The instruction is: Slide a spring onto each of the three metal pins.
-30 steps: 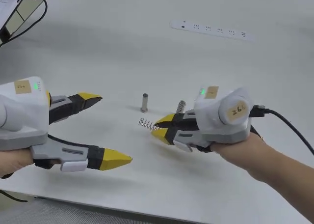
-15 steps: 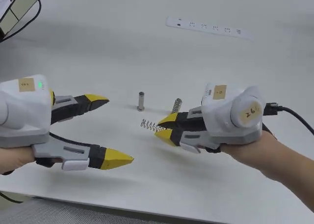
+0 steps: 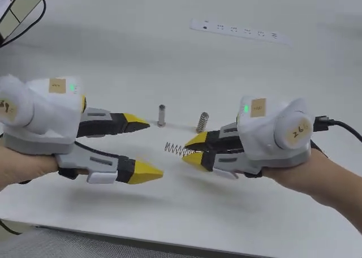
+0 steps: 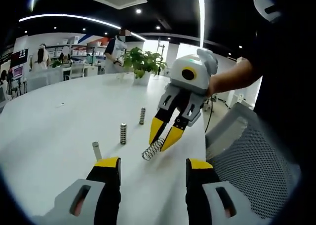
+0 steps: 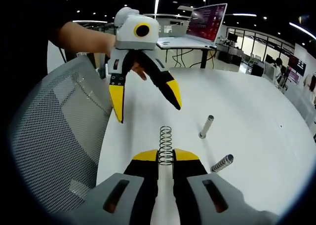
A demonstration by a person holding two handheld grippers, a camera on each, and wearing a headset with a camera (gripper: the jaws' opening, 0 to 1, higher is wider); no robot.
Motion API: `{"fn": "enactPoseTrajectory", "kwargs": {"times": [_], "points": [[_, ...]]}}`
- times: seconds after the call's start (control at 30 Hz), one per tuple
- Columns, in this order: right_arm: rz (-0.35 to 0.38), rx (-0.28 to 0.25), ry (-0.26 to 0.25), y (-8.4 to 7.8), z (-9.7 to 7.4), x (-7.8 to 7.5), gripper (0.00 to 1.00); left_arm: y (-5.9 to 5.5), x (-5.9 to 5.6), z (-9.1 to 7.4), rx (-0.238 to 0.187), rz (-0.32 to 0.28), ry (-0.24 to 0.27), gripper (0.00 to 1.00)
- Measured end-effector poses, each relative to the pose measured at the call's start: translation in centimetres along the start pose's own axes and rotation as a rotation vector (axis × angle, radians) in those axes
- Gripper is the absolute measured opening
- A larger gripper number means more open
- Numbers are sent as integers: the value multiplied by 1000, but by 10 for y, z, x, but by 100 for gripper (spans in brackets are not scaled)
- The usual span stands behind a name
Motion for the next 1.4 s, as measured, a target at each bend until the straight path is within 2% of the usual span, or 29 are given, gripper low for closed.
{"fn": "enactPoseTrajectory", "kwargs": {"times": [0.07, 0.3, 0.53, 0.83, 1.2, 1.4], "points": [[-5, -1, -3, 0, -3, -1, 8, 1, -2, 3, 5, 5, -20, 37], [-14, -10, 8, 4, -8, 0, 8, 5, -3, 15, -3, 5, -45, 31], [-31, -10, 39, 5, -13, 7, 8, 16, -8, 21, -45, -17, -82, 22], [-46, -25, 45, 10, -22, 7, 8, 17, -13, 27, -50, -27, -122, 13], [-58, -32, 76, 12, -22, 12, 8, 19, -16, 25, -55, -15, -131, 5], [-66, -36, 82, 14, -23, 13, 8, 20, -17, 23, -60, -10, -130, 5]]}}
Point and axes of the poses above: the centre of the closed fingertips' face, and the gripper's own axes: z roughly forward along the fingers, x roughly to its left, y roughly out of its top, the point moved 3 cm from there along -z, roughly backward along the fingers, and after that the axes turned 7 degrees about y, right-handed, at the moved point
